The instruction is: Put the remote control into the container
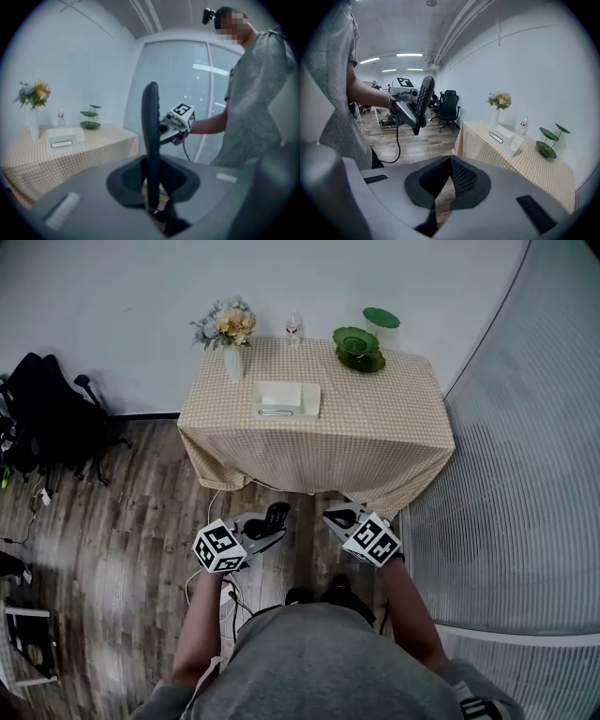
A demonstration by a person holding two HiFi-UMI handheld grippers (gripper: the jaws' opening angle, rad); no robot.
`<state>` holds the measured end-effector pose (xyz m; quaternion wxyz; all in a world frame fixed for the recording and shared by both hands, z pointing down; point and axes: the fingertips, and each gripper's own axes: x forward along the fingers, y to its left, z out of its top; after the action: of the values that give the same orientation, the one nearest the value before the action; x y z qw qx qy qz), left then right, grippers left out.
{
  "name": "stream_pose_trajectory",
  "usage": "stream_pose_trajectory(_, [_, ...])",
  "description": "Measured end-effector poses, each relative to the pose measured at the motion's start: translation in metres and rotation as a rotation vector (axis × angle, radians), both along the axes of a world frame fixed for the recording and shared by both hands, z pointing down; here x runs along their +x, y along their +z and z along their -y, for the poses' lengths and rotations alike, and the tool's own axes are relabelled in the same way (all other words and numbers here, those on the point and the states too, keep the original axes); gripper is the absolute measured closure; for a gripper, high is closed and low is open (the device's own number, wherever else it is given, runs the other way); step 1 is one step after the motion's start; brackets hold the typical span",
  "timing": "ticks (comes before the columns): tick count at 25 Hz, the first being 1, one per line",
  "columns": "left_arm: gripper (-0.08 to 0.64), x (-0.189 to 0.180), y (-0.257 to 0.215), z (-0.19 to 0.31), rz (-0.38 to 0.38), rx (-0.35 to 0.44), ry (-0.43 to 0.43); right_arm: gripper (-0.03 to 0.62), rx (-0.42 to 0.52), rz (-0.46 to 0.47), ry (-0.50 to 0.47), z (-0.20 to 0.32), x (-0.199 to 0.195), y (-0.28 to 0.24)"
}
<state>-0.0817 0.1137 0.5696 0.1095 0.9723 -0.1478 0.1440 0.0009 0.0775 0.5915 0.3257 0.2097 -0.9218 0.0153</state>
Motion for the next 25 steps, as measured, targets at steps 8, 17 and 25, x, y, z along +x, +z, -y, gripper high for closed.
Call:
stream_pose_trajectory(8, [0.505,0.012,-0.004,0.022,-0.001,0.009,-0.033,0.574,0.0,0.007,-0.031,0.026,0.009,0.001])
stream_pose_trajectory(17, [0.505,0.042,-0.008,0.061,0.01,-0.002,-0.1,0.574,-0.013,0.027,-0.097,0.07,0.035,0.0])
stream_pose_trajectory(25, [0.505,0.069,-0.009,0.098,0.018,-0.01,-0.177,0.574,-0.02,0.034,-0.177,0.115,0.056,0.001])
